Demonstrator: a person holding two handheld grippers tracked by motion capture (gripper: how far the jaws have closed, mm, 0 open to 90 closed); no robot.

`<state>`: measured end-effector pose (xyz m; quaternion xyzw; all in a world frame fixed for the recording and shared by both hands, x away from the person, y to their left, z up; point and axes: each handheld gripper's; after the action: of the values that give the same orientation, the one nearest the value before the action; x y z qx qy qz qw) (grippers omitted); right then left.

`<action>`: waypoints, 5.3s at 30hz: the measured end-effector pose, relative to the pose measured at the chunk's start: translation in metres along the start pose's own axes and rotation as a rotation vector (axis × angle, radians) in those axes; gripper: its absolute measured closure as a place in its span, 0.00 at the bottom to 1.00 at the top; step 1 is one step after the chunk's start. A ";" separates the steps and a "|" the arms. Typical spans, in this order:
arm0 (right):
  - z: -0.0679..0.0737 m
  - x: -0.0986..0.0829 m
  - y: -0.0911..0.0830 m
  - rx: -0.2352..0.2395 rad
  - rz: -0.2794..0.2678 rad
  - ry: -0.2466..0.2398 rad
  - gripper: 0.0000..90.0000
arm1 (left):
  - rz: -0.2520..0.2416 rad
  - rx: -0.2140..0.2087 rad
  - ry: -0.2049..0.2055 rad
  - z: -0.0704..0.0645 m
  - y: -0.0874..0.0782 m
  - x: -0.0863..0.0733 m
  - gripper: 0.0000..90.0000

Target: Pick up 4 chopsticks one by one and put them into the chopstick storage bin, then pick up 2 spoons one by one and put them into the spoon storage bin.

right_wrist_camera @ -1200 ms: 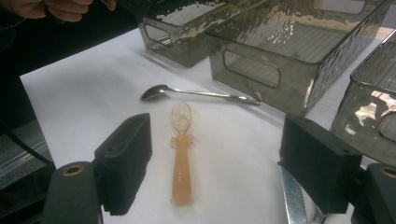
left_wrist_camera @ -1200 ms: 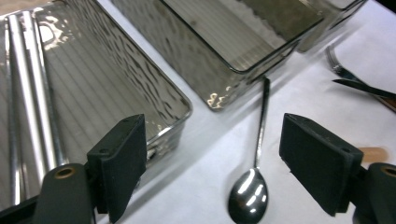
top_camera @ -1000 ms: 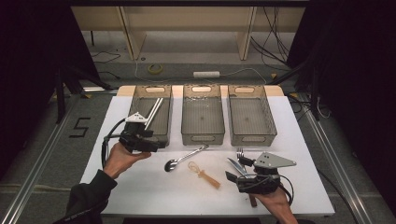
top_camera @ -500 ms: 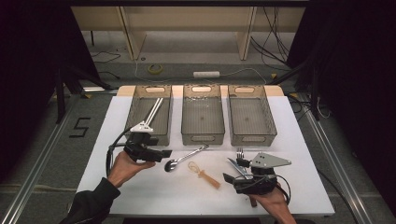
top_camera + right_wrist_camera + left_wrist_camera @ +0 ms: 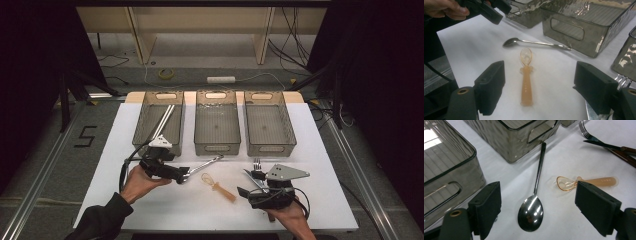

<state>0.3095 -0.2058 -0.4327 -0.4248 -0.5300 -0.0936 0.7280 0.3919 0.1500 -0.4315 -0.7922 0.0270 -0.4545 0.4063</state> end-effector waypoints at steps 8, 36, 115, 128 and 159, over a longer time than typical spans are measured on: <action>0.002 -0.001 0.001 0.003 0.014 -0.004 0.29 | 0.056 0.005 0.014 -0.003 0.009 0.001 0.23; 0.002 -0.002 0.000 0.000 0.014 -0.002 0.29 | 0.201 0.018 0.077 -0.008 0.040 0.010 0.33; 0.003 -0.002 -0.002 -0.011 0.019 0.000 0.29 | 0.349 0.004 0.215 -0.001 0.080 0.023 0.95; 0.003 -0.003 -0.002 -0.011 0.019 0.000 0.29 | 0.309 -0.009 0.222 -0.004 0.069 0.026 0.95; 0.001 -0.003 -0.002 -0.016 0.020 0.007 0.29 | 0.173 -0.065 0.159 -0.007 0.029 0.049 0.95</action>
<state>0.3063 -0.2072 -0.4345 -0.4356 -0.5222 -0.0919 0.7274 0.4250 0.1062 -0.4152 -0.7612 0.1420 -0.4779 0.4147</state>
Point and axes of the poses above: each handheld gripper's, and its own axes: y roughly forward along the jaws, x roughly out of its top, z roughly to its left, and after that the axes turned 6 degrees about -x, right-handed
